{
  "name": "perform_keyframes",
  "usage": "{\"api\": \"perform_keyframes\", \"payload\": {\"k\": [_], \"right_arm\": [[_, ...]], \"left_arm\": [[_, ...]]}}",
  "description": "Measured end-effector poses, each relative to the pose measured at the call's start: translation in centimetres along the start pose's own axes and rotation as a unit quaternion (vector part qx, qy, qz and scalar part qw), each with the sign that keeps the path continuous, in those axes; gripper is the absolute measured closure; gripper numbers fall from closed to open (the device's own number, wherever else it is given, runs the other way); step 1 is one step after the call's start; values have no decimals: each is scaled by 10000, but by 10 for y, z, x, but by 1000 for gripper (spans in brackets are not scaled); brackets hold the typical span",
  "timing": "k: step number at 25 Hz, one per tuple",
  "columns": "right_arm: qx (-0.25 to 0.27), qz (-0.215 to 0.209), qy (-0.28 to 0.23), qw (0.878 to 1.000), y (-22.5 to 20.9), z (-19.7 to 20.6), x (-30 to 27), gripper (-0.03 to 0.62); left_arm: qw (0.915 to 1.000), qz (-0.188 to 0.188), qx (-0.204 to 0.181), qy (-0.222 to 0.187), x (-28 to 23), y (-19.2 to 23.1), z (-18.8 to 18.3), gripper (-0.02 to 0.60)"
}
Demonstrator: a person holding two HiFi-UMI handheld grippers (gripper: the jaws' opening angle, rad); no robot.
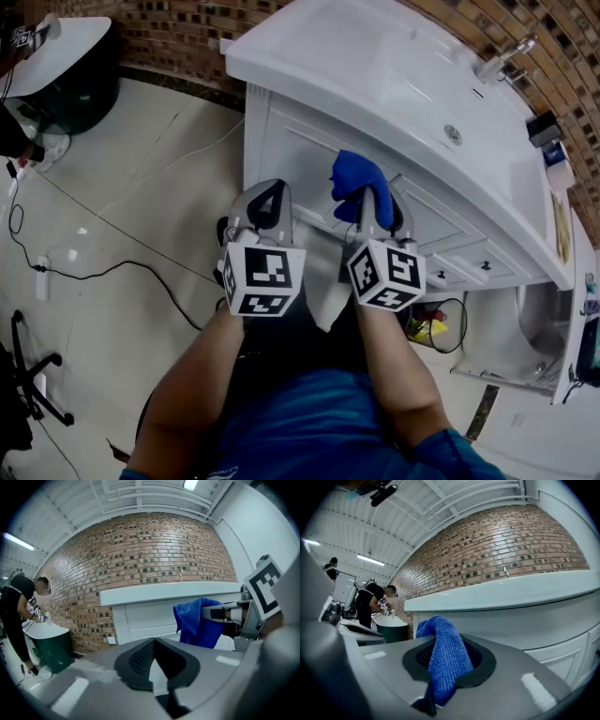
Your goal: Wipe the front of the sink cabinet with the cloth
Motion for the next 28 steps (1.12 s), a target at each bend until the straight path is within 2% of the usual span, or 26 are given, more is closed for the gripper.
{"api": "perform_keyframes", "payload": {"k": [9, 15, 18, 23, 28], "right_arm": [[184, -862, 103, 9961, 107, 20, -69, 537], [424, -1020, 63, 9939, 134, 38, -123, 537], [554, -950, 158, 9938, 134, 53, -136, 539], [650, -910, 441, 9927, 132, 83, -134, 537], [692, -892, 684, 9913, 126, 117, -134, 539]], "left_arm": [[9952, -966, -55, 154, 72, 103, 4, 575], [9921, -1189, 35, 387, 93, 120, 19, 575], [9922, -1192, 84, 363, 84, 126, 23, 575], [9961, -881, 46, 62, 42, 133, 21, 575], [9957, -857, 359, -53, 3, 129, 49, 575]]}}
Point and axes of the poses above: the fingertips, and each gripper's own axes: x backward along the fingers, y to its left, z out of its underside, the point moved 6 cm from there along x, backward along the fingers, and after that the axes turned 14 degrees about -y, right-handed, at the moved point
